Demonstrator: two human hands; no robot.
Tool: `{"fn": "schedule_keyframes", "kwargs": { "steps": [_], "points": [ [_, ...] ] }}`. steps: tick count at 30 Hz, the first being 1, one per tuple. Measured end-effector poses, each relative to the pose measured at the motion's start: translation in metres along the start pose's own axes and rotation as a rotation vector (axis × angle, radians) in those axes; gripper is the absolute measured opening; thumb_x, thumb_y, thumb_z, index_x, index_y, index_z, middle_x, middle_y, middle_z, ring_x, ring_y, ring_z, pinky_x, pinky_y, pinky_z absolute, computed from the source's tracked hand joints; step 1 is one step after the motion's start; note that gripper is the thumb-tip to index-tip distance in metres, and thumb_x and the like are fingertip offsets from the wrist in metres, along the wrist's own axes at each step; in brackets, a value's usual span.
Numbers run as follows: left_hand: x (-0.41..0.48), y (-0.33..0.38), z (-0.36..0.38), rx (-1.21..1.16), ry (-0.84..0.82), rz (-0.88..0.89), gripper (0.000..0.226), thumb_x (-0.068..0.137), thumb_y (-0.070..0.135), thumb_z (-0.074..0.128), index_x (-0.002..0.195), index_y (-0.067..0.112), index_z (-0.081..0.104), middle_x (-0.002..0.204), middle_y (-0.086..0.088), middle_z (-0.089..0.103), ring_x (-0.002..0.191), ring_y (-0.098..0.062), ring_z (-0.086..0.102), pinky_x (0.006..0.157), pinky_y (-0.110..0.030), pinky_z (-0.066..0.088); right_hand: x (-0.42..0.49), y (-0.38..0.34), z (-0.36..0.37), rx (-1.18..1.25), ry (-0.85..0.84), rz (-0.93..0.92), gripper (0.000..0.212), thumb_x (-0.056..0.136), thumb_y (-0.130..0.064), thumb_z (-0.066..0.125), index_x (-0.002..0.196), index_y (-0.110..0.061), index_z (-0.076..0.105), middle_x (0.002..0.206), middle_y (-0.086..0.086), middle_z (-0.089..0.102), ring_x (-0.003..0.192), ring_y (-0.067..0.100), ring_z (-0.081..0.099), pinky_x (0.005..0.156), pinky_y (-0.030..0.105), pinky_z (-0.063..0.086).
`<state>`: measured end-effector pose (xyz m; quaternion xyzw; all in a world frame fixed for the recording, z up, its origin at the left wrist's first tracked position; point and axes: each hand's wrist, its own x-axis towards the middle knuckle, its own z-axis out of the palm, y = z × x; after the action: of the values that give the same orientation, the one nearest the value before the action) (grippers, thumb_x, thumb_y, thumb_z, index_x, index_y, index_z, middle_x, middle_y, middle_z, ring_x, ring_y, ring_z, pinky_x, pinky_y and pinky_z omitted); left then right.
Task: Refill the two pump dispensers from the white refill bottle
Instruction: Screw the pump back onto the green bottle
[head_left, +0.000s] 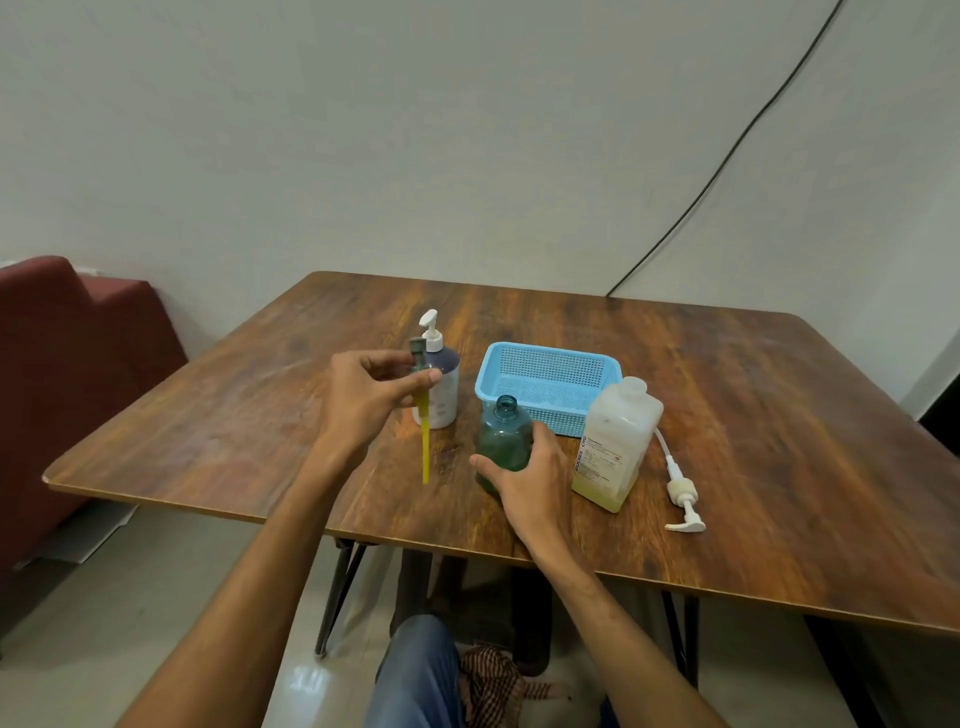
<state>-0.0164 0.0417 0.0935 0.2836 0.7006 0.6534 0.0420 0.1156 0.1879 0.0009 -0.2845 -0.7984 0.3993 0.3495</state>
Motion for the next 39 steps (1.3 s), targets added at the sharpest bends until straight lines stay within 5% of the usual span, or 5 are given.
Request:
{"fn": "schedule_keyframes", "kwargs": {
  "steps": [6, 11, 16, 26, 39],
  "points": [
    [0.008, 0.046, 0.019, -0.148, 0.015, 0.144, 0.048, 0.069, 0.028, 0.086, 0.108, 0.002, 0.074, 0.099, -0.011, 0.078, 0.089, -0.027, 0.076, 0.08, -0.04, 0.062, 0.0, -0.001, -0.002, -0.004, -0.019, -0.01, 0.067, 0.068, -0.048, 0.086, 0.123, -0.026, 0.054, 0.12, -0.01, 0.059, 0.112, 0.009, 0.054, 0.094, 0.031, 0.051],
    [0.013, 0.068, 0.042, -0.217, 0.048, 0.217, 0.03, 0.078, 0.009, 0.084, 0.106, 0.003, 0.075, 0.092, -0.008, 0.078, 0.08, -0.018, 0.076, 0.069, -0.024, 0.059, 0.0, 0.001, -0.002, 0.007, -0.015, -0.036, 0.064, 0.067, -0.049, 0.085, 0.119, -0.03, 0.053, 0.117, -0.013, 0.058, 0.11, 0.007, 0.053, 0.091, 0.027, 0.051],
    [0.02, 0.069, 0.056, -0.231, 0.066, 0.245, 0.035, 0.079, 0.011, 0.084, 0.109, -0.002, 0.074, 0.094, -0.012, 0.078, 0.084, -0.025, 0.077, 0.073, -0.031, 0.062, 0.0, 0.003, -0.001, 0.013, -0.026, -0.04, 0.064, 0.068, -0.049, 0.086, 0.12, -0.028, 0.054, 0.116, -0.013, 0.058, 0.108, 0.005, 0.053, 0.089, 0.023, 0.049],
    [0.018, 0.042, 0.074, -0.154, 0.071, 0.195, 0.038, 0.073, 0.018, 0.089, 0.104, 0.001, 0.076, 0.092, -0.01, 0.078, 0.083, -0.024, 0.077, 0.078, -0.045, 0.063, 0.002, 0.006, 0.001, 0.032, -0.019, -0.025, 0.065, 0.067, -0.047, 0.087, 0.12, -0.027, 0.055, 0.116, -0.012, 0.059, 0.109, 0.008, 0.054, 0.091, 0.027, 0.051],
    [-0.01, -0.004, 0.088, 0.015, -0.026, 0.099, 0.039, 0.072, 0.023, 0.089, 0.105, 0.006, 0.077, 0.102, -0.001, 0.078, 0.09, -0.008, 0.075, 0.079, -0.029, 0.063, 0.005, 0.008, 0.003, -0.003, -0.009, -0.005, 0.07, 0.066, -0.046, 0.088, 0.124, -0.029, 0.053, 0.121, -0.009, 0.06, 0.114, 0.01, 0.055, 0.095, 0.034, 0.053]
  ]
}}
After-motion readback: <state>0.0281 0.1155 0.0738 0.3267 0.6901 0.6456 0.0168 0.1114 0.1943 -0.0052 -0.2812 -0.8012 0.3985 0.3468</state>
